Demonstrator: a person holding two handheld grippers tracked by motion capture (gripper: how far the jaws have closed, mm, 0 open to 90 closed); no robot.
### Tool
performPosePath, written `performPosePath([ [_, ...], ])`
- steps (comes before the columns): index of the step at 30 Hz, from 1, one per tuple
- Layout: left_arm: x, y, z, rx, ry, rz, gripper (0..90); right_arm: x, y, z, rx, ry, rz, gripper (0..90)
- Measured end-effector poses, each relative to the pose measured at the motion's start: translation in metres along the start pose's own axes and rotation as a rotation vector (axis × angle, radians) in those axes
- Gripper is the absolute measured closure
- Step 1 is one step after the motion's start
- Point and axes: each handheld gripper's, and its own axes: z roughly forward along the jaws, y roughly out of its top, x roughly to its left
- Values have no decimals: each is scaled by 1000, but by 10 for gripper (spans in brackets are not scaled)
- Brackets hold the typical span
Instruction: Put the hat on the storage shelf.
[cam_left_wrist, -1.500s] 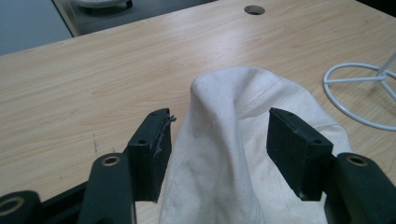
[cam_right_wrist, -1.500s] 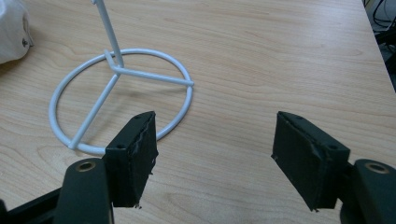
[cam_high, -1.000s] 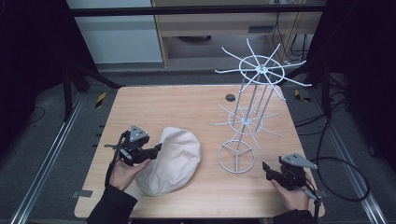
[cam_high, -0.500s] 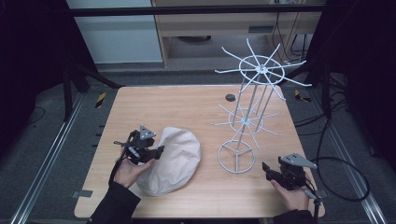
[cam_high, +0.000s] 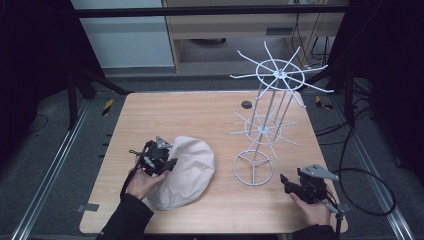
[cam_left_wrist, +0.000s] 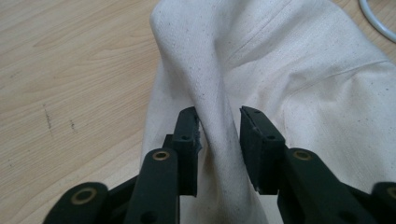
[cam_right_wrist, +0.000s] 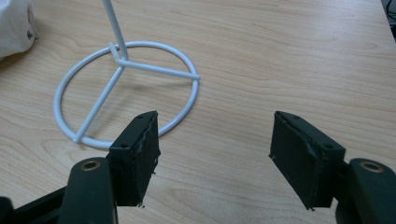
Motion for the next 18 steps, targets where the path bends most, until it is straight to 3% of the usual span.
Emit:
performPosePath([
  [12, 1, 2, 7, 49, -10, -8, 864, -1, 0, 1, 4, 2, -2, 330],
  [18, 2, 4, 7, 55, -14, -8, 882, -1, -1, 1, 8, 4, 3, 329],
])
